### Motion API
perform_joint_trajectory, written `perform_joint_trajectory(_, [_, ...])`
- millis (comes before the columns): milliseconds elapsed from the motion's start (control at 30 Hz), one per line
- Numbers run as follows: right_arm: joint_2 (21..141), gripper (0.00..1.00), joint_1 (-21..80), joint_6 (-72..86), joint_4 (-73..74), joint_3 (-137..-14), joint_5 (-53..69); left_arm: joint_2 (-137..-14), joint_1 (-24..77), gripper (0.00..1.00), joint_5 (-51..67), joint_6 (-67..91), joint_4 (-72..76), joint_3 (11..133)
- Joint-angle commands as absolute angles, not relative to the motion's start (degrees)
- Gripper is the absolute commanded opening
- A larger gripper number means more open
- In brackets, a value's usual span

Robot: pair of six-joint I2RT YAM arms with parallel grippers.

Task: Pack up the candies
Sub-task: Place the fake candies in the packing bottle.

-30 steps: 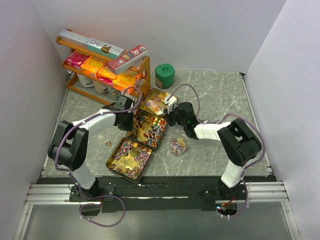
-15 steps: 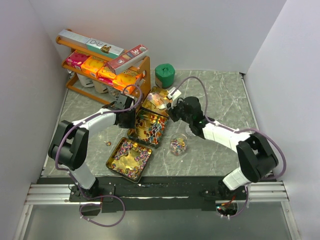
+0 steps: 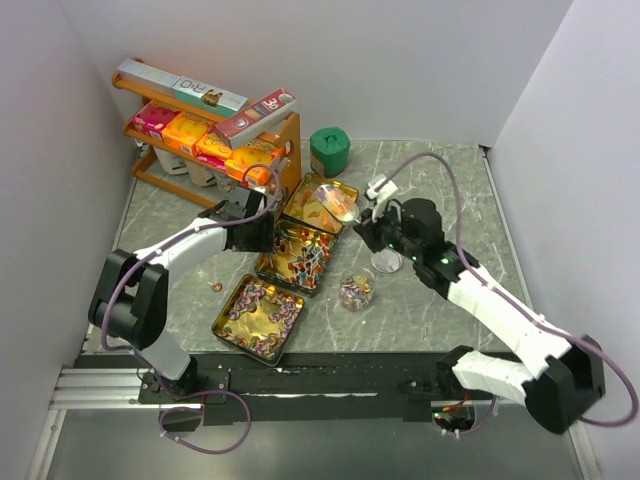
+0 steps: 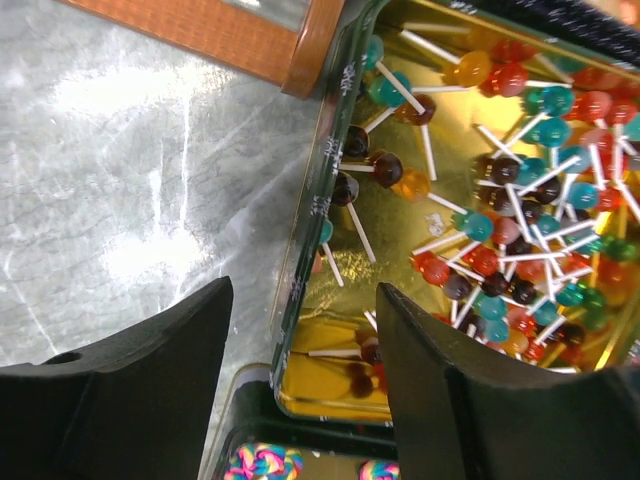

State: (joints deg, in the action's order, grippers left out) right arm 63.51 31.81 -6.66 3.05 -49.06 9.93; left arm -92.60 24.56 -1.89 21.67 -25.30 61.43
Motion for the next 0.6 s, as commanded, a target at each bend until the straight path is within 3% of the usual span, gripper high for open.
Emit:
perform_joint_trajectory(0, [54.4, 0.00, 31.5, -0.7, 15.0, -49.0, 8.9, -88.3, 24.5, 0.65, -1.8, 21.1, -26.0, 62.4])
perform_joint_trajectory(267, [42.2, 0.00, 32.2, 6.0, 33.4, -47.0, 7.0, -85.1, 24.5, 0.64, -1.8, 22.6, -25.0, 59.8])
perform_joint_trajectory(567, [33.3, 0.00, 34.0, 12.3, 39.3, -42.3, 11.0, -83.9, 24.5, 0.62, 1.1, 25.4, -21.0, 58.0])
